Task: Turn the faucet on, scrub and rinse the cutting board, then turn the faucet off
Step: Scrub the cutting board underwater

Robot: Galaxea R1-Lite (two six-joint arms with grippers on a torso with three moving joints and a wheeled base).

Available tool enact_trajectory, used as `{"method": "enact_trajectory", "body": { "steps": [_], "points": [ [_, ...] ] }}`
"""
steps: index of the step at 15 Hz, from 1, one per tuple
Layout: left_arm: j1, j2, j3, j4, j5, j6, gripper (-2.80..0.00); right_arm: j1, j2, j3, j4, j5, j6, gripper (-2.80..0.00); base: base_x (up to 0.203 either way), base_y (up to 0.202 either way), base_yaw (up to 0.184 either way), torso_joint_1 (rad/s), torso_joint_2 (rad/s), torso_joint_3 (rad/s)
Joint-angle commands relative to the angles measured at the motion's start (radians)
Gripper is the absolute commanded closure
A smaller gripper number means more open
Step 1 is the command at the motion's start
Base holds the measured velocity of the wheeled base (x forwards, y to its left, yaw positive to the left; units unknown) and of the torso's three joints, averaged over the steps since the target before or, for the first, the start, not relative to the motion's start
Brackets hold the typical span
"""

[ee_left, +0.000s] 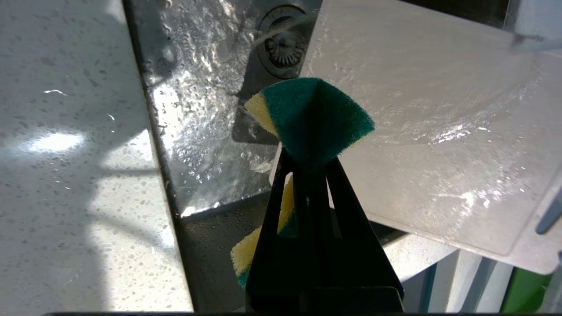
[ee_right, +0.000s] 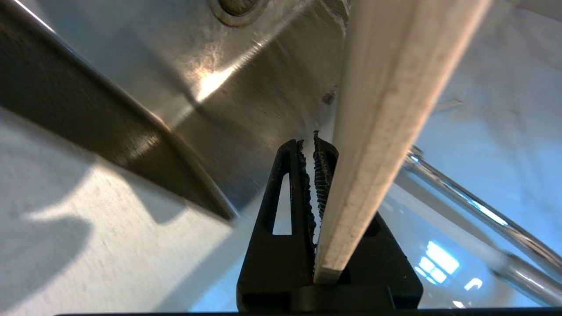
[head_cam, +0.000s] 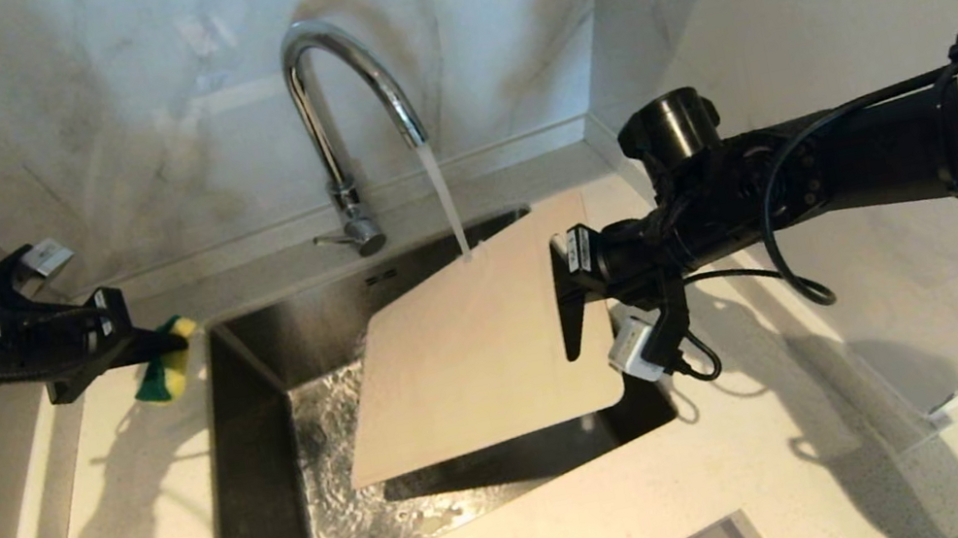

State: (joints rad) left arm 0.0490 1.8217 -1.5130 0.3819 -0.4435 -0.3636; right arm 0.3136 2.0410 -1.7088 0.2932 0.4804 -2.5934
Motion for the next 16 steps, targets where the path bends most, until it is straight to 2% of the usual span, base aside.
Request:
{"method": "enact_trajectory", "body": {
  "steps": [1, 6, 9, 11, 13, 16],
  "points": [
    [-0.005, -0.005, 0.006, 0.005, -0.003, -0.003, 0.00, 0.001, -0.082, 0.035, 0.002, 0.003, -0.011, 0.00, 0.000, 0.000, 0.000, 0.000, 0.00, 0.000],
    [-0.011, -0.019, 0.011, 0.005, -0.003, -0.005, 0.00, 0.022, -0.244, 0.164, 0.003, 0.001, 0.002, 0.00, 0.000, 0.000, 0.000, 0.000, 0.00, 0.000],
    [-0.027, -0.029, -0.019, 0.004, -0.002, -0.034, 0.00, 0.090, -0.299, 0.220, -0.001, -0.004, 0.054, 0.00, 0.000, 0.000, 0.000, 0.000, 0.00, 0.000],
    [-0.065, -0.044, -0.067, 0.010, 0.004, -0.039, 0.00, 0.133, -0.297, 0.218, -0.002, -0.006, 0.066, 0.00, 0.000, 0.000, 0.000, 0.000, 0.00, 0.000],
    [-0.127, -0.051, -0.149, 0.061, 0.010, -0.040, 0.00, 0.171, -0.293, 0.221, -0.005, -0.015, 0.082, 0.00, 0.000, 0.000, 0.000, 0.000, 0.00, 0.000],
    [-0.223, -0.041, -0.326, 0.155, 0.040, -0.041, 0.00, 0.197, -0.294, 0.222, -0.005, -0.017, 0.083, 0.00, 0.000, 0.000, 0.000, 0.000, 0.00, 0.000]
  ]
}}
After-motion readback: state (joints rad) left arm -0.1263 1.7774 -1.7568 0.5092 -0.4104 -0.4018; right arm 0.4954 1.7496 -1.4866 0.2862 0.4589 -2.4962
